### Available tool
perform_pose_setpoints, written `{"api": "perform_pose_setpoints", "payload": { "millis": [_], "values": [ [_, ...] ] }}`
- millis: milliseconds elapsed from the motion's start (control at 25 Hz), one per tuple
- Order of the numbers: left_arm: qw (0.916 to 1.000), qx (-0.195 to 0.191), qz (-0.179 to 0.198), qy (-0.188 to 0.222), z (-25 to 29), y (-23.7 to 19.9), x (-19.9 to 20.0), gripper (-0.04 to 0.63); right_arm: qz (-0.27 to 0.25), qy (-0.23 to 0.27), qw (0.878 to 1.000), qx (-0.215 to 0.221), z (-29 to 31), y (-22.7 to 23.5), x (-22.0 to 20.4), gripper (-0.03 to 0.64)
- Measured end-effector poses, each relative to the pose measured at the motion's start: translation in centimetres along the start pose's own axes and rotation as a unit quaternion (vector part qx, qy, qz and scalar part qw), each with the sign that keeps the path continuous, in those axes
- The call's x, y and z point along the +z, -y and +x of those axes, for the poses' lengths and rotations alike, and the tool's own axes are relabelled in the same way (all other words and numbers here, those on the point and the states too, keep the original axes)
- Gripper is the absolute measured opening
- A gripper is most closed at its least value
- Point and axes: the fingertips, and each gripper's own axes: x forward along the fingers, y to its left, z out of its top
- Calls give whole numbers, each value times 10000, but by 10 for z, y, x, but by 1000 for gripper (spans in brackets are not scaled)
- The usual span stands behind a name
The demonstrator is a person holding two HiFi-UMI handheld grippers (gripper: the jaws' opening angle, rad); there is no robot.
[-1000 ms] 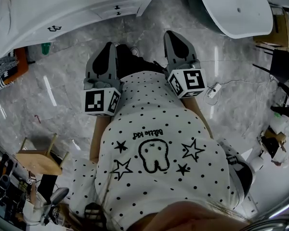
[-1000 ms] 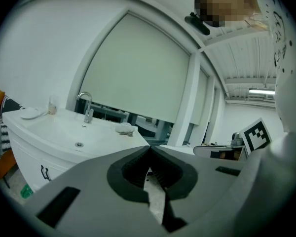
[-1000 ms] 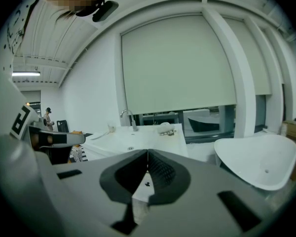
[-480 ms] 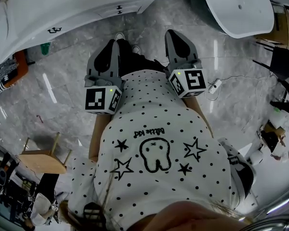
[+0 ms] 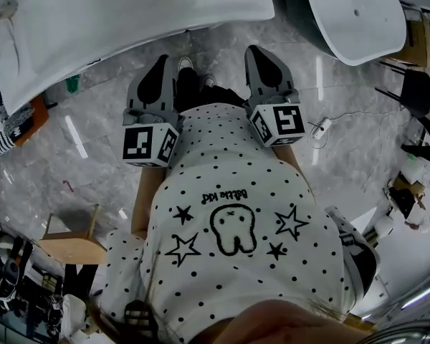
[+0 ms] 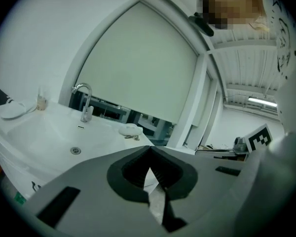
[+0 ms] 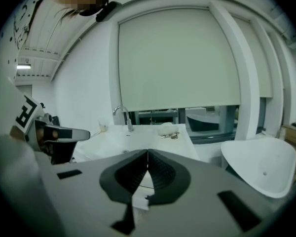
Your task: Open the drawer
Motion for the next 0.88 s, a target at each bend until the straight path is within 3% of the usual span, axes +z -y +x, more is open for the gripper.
{"api": "perform_pose_setpoints", "payload": {
  "millis": [520,880],
  "values": [
    [9998,52,177,17,4,-1,8,6,161,-15,9992,-377,-3,24,3,15],
    [9999,70,75,-93,5,-1,9,6,172,-102,9994,-291,0,20,7,14]
  ]
}}
